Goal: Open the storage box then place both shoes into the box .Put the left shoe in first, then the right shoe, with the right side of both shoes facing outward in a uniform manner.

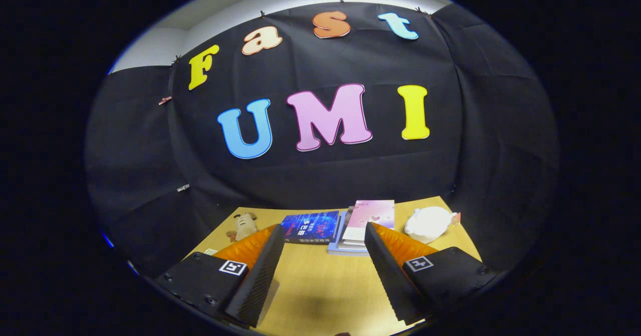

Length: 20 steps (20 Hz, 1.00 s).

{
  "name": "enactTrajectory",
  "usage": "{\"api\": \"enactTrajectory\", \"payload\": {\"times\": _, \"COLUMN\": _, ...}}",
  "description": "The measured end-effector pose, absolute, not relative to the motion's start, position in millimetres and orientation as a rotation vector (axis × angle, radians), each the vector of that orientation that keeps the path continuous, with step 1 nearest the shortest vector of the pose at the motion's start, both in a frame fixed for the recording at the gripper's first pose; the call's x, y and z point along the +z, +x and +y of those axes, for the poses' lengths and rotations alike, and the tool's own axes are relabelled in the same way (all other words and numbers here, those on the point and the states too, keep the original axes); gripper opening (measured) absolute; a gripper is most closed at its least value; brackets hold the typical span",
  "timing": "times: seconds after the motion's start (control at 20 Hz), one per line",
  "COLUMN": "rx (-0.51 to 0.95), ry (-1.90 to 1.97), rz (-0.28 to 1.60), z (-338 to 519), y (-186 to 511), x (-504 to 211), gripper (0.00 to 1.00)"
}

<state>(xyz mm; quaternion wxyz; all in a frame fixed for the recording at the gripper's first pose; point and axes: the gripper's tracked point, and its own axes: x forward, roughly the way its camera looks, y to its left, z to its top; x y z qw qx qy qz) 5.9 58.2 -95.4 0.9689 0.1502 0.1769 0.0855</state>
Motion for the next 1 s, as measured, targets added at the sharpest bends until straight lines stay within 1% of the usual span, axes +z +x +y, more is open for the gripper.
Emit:
{"api": "enactTrajectory", "payload": {"times": 0.4, "rx": 0.165, "ry": 0.222, "rz": 0.250, "z": 7.6, "y": -16.6, "x": -79.3, "gripper": 0.98}}
{"api": "enactTrajectory", "payload": {"times": 0.85, "rx": 0.287, "ry": 0.151, "rz": 0.203, "z": 0.7, "y": -24.0, "x": -84.7, "gripper": 0.98}}
{"api": "enactTrajectory", "payload": {"times": 1.0, "rx": 0.299, "ry": 0.138, "rz": 0.177, "z": -4.6, "y": -22.9, "x": -80.8, "gripper": 0.99}}
